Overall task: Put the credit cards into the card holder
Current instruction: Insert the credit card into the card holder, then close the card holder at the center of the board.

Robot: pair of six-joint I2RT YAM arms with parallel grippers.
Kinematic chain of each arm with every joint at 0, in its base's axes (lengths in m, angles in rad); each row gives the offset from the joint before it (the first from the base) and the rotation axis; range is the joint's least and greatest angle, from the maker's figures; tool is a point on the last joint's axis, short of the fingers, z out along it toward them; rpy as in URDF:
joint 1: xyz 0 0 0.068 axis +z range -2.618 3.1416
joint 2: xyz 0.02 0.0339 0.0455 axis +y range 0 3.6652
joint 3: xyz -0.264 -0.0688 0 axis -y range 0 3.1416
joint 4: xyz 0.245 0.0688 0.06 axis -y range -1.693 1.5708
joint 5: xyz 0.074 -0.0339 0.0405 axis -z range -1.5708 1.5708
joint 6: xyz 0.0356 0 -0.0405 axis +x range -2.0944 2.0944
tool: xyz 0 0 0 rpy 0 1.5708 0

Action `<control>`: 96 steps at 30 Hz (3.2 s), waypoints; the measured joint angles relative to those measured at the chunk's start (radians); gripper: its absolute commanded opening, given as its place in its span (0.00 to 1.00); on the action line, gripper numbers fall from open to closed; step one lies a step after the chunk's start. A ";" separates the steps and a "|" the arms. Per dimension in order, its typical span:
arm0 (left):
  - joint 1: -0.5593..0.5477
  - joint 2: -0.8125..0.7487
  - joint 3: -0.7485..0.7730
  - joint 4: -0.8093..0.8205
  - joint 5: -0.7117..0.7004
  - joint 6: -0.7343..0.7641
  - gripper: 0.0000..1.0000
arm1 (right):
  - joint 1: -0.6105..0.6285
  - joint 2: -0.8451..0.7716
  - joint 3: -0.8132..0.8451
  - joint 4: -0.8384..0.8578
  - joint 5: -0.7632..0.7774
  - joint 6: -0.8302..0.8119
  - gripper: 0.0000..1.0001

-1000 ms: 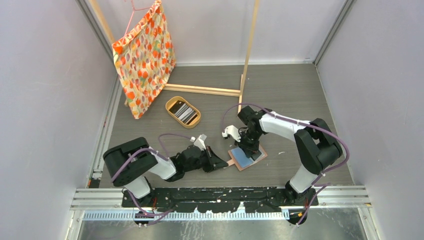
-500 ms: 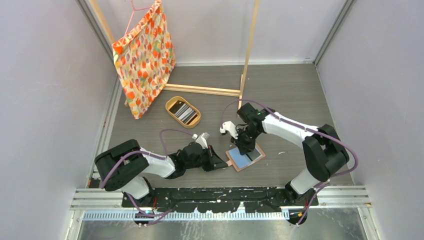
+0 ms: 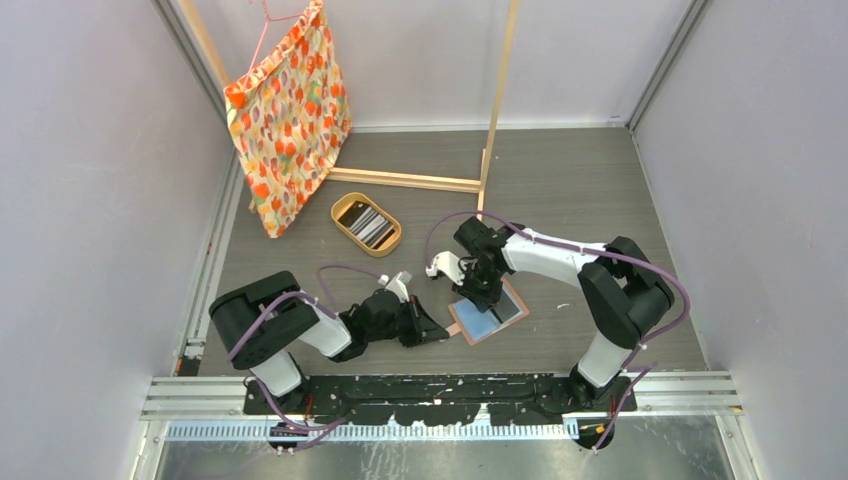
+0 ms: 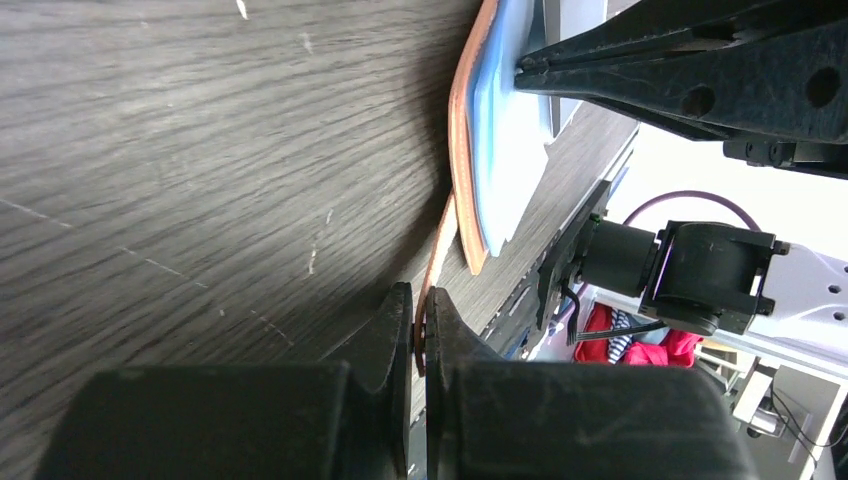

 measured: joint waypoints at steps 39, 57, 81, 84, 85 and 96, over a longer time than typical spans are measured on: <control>0.121 -0.198 0.351 -0.531 0.164 0.275 0.00 | -0.504 0.002 0.076 -0.163 -0.248 0.049 0.30; 0.123 0.167 0.726 -0.527 0.286 0.278 0.01 | -0.553 0.096 0.096 -0.138 -0.293 0.224 0.28; 0.110 0.484 0.985 -0.496 0.270 0.232 0.54 | -0.734 0.122 0.122 -0.122 -0.257 0.270 0.14; 0.110 0.460 1.027 -0.588 0.231 0.305 0.65 | -0.762 0.121 0.122 -0.124 -0.277 0.267 0.18; 0.110 0.438 1.033 -0.619 0.216 0.333 0.66 | -0.765 0.119 0.122 -0.127 -0.292 0.263 0.20; 0.111 -0.134 0.812 -0.734 0.039 0.599 0.67 | -0.780 -0.072 0.116 -0.215 -0.552 0.119 0.49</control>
